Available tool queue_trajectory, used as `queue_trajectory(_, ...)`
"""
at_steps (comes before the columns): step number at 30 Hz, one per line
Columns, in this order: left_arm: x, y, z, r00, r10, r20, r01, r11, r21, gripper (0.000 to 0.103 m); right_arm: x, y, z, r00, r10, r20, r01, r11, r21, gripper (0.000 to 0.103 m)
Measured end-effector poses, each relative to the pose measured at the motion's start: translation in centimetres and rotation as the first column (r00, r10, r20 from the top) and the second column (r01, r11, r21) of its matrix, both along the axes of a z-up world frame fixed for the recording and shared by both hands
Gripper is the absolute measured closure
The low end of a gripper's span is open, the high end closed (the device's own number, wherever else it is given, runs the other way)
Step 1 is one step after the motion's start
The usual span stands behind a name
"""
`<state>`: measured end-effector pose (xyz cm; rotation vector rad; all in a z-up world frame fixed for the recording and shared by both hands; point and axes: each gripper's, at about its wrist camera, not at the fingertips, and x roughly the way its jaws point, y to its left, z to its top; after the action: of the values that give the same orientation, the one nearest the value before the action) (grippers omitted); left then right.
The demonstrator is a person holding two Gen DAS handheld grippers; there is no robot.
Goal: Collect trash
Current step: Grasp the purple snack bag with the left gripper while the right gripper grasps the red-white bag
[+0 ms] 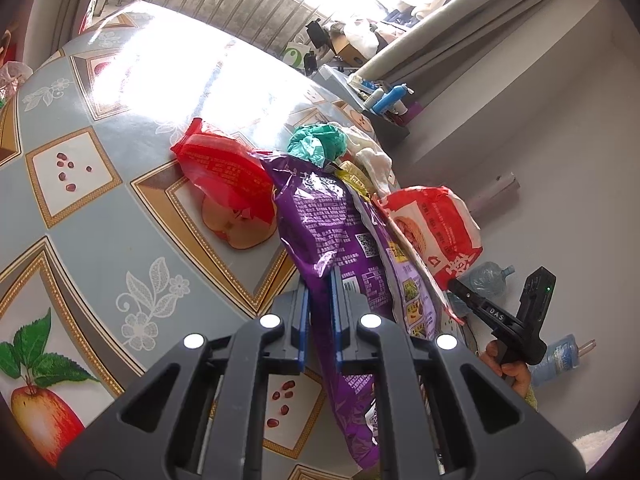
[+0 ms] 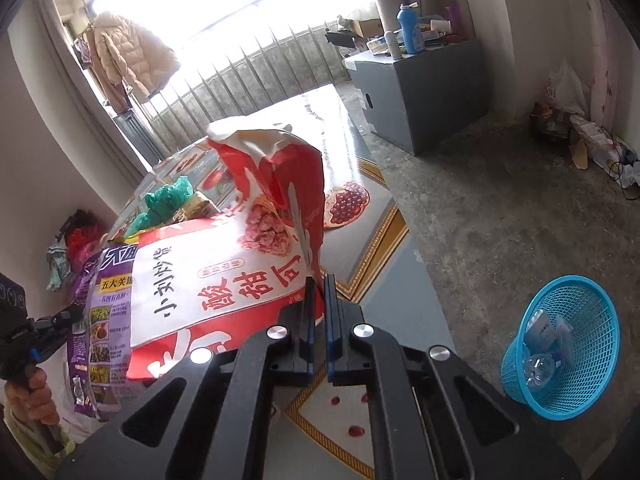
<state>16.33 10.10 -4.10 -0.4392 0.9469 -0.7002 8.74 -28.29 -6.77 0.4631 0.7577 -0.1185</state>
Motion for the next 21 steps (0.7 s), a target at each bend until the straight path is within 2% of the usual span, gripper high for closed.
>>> queue_trajectory(7, -0.1, 0.1, -0.2, 1.000, -0.001, 0.003, 0.001, 1.000, 0.000, 0.095, -4.3, -0.4, -0.4, 1.000, -0.026, 0.003, 0.026, 0.996, 0.086, 0.099)
queue_trajectory(11, -0.1, 0.1, -0.2, 1.000, 0.001, 0.001, -0.001, 1.000, 0.004, 0.095, -4.6, -0.6, -1.0, 0.999, -0.051, 0.002, 0.051, 0.993, 0.105, 0.099)
queue_trajectory(16, -0.2, 0.0, -0.1, 1.000, 0.006, 0.002, -0.006, 1.000, 0.014, 0.095, -4.4, -0.8, -0.7, 0.999, -0.038, 0.030, 0.033, 0.990, 0.140, 0.097)
queue_trajectory(18, -0.2, 0.1, -0.3, 1.000, 0.011, -0.004, -0.011, 1.000, 0.020, 0.095, -4.5, -0.6, -0.6, 0.999, -0.025, 0.043, 0.019, 0.990, 0.143, 0.082)
queue_trajectory(21, -0.3, 0.1, -0.3, 1.000, 0.010, -0.006, -0.010, 1.000, 0.026, 0.095, -4.6, -0.3, -0.3, 0.997, -0.022, 0.069, 0.013, 0.990, 0.137, 0.074)
